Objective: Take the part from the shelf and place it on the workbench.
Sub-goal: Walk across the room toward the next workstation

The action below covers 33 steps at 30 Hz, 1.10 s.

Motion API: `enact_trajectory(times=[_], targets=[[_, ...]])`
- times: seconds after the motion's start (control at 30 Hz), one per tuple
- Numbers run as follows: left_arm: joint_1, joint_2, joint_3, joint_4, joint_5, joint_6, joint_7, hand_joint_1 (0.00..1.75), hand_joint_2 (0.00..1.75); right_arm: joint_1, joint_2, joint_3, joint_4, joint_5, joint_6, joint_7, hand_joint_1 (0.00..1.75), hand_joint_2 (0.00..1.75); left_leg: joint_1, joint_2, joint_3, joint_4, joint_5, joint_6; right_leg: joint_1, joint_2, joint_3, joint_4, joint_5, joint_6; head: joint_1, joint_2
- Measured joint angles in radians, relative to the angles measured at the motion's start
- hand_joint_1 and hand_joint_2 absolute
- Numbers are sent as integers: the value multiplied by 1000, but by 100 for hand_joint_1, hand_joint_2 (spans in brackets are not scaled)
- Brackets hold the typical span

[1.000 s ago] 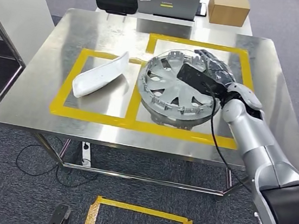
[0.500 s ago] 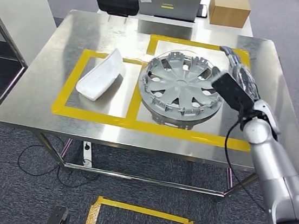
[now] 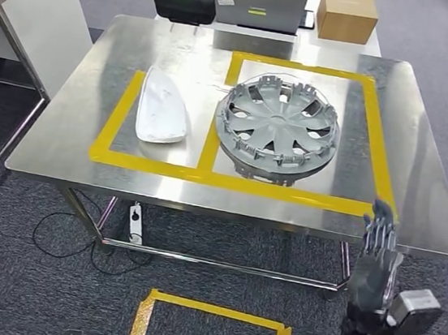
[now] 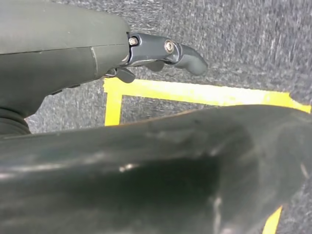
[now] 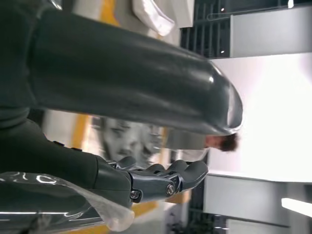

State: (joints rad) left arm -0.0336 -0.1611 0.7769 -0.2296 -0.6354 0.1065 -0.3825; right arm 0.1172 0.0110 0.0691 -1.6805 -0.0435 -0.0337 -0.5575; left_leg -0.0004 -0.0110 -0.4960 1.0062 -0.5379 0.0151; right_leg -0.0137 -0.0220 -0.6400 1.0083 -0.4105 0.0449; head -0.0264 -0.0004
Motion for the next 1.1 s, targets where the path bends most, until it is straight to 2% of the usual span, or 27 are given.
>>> enact_trajectory(times=[0.03, 0.07, 0.1, 0.17, 0.2, 0.23, 0.27, 0.3, 0.33, 0.4, 0.43, 0.47, 0.53, 0.57, 0.6, 0.67, 0.7, 0.73, 0.77, 0.8, 0.87, 0.9, 0.93, 0.97, 1.03, 1.07, 1.1], targets=[[1, -1, 9, 0, 5, 1, -6, 0, 0, 41, 14, -14, -8, 4, 0, -4, 0, 0, 0, 2, -6, -2, 9, 9, -3, 2, -3, 1, -4, 6, 0, 0], [1, -2, 15, 0, 9, 1, -10, 0, 0, 75, 25, -28, -13, 7, 1, -8, 0, 0, 0, 5, -14, -4, 18, 18, -4, 5, -13, 14, -25, 12, 1, 0], [1, -3, 21, 0, 11, 1, -13, 0, 0, 100, 34, -42, -17, 8, 1, -10, 0, 0, 1, 7, -24, -7, 29, 26, -5, 10, -28, 46, -63, 15, 3, 0], [0, -6, 32, 0, 14, 3, -17, 0, 0, 135, 52, -71, -23, 11, -3, -6, 0, 0, -1, 11, -50, -7, 49, 34, -5, 17, -68, 170, -167, 19, 6, 0], [0, -7, 37, 0, 17, 6, -19, 0, 0, 149, 63, -88, -24, 17, -10, 1, 0, 0, -4, 13, -64, -6, 59, 36, -5, 18, -80, 236, -202, 19, 6, 0], [1, -9, 43, 0, 19, 9, -19, 0, 0, 164, 79, -107, -24, 27, -20, 10, 0, 0, -6, 14, -78, -5, 69, 36, -5, 19, -79, 280, -215, 18, 5, 0], [1, -11, 49, 0, 22, 14, -19, 0, 0, 177, 96, -129, -22, 39, -28, 16, 0, 0, -9, 14, -90, -5, 78, 36, -5, 19, -60, 290, -206, 16, 6, 0], [2, -12, 55, 0, 24, 17, -19, 0, 0, 189, 115, -153, -19, 50, -31, 19, 0, 0, -10, 14, -101, -4, 86, 35, -4, 19, -23, 262, -182, 13, 5, 0], [3, -14, 61, 0, 25, 21, -19, 0, 0, 198, 135, -178, -14, 62, -29, 20, 0, 0, -12, 14, -108, -3, 94, 33, -2, 18, 33, 201, -158, 8, 6, 0], [3, -18, 73, 0, 26, 26, -19, 0, 0, 205, 174, -231, 6, 103, -24, 28, 0, 0, -15, 15, -118, 2, 107, 25, 3, 18, 154, 43, -147, -3, 5, 0], [3, -21, 79, 0, 27, 28, -18, 0, 0, 205, 193, -258, 26, 142, -29, 37, 0, 0, -15, 16, -120, 4, 115, 20, 6, 18, 191, -14, -154, -8, 5, 0], [2, -23, 85, 0, 28, 29, -18, 0, 0, 203, 209, -285, 55, 192, -39, 46, 0, 0, -15, 17, -123, 4, 122, 14, 9, 18, 207, -44, -161, -13, 5, 0], [3, -26, 98, 0, 30, 31, -18, 0, 0, 191, 235, -354, 159, 320, -75, 46, 0, 0, -10, 17, -125, 3, 131, 0, 11, 16, 200, -55, -152, -27, 7, 0], [4, -27, 105, 0, 31, 32, -18, 0, 0, 177, 243, -397, 235, 386, -97, 37, 0, 0, -8, 16, -129, 13, 114, -7, 11, 14, 193, -57, -143, -36, 6, 0], [6, -28, 112, 0, 32, 32, -17, 0, 0, 159, 248, -446, 323, 444, -122, 22, 0, 0, -6, 15, -137, 39, 79, -14, 9, 11, 185, -59, -132, -44, 6, 0], [8, -28, 127, 0, 32, 34, -16, 0, 0, 118, 251, -546, 506, 538, -165, -2, 0, 0, -2, 13, -159, 143, -26, -25, 8, 8, 163, -59, -112, -53, 2, 0], [8, -29, 134, 0, 30, 34, -16, 0, 0, 99, 251, -592, 594, 579, -183, -3, 0, 0, 1, 13, -168, 205, -65, -29, 8, 7, 151, -57, -102, -53, 2, 0], [7, -29, 139, 0, 27, 34, -15, 0, 0, 80, 250, -633, 676, 623, -196, 7, 0, 0, 2, 14, -169, 253, -81, -32, 9, 6, 139, -53, -93, -52, 2, 0], [7, -28, 144, 0, 24, 33, -15, 0, 0, 63, 250, -667, 753, 669, -208, 24, 0, 0, 3, 14, -159, 276, -72, -33, 9, 5, 124, -47, -84, -51, 2, 0], [7, -28, 147, 0, 21, 32, -15, 0, 0, 49, 250, -695, 820, 711, -220, 41, 0, 0, 4, 14, -135, 265, -45, -33, 9, 5, 109, -40, -76, -50, 2, 0], [5, -27, 153, 0, 17, 29, -15, 0, 0, 23, 249, -735, 936, 773, -241, 68, 0, 0, 4, 13, -46, 153, 0, -26, 9, 6, 76, -23, -62, -45, 2, 0], [3, -27, 157, 0, 14, 29, -15, 0, 0, 10, 247, -750, 988, 793, -250, 80, 0, 0, 3, 12, 2, 78, 2, -21, 10, 8, 64, -16, -55, -41, 2, 0], [1, -26, 161, 0, 12, 28, -15, 0, 0, -4, 244, -763, 1038, 808, -258, 91, 0, 0, 1, 11, 37, 20, -5, -14, 11, 9, 55, -11, -48, -37, 2, 0], [-1, -26, 164, 0, 10, 27, -16, 0, 0, -17, 241, -774, 1083, 822, -264, 102, 0, 0, -1, 11, 55, -17, -14, -8, 11, 9, 50, -10, -40, -31, 2, 0], [-2, -27, 166, 0, 5, 25, -16, 0, 0, -34, 233, -791, 1159, 844, -270, 124, 0, 0, -2, 12, 49, -35, -6, 6, 9, 9, 43, -12, -25, -17, 2, 0], [-2, -27, 166, 0, 3, 24, -16, 0, 0, -41, 229, -797, 1189, 851, -271, 133, 0, 0, -1, 14, 40, -38, 5, 14, 8, 12, 37, -7, -33, -11, 2, 0], [-3, -27, 166, 0, 2, 22, -16, 0, 0, -46, 225, -803, 1217, 856, -271, 142, 0, 0, 1, 16, 29, -42, 18, 23, 7, 14, 25, 11, -60, -5, 4, 0]])
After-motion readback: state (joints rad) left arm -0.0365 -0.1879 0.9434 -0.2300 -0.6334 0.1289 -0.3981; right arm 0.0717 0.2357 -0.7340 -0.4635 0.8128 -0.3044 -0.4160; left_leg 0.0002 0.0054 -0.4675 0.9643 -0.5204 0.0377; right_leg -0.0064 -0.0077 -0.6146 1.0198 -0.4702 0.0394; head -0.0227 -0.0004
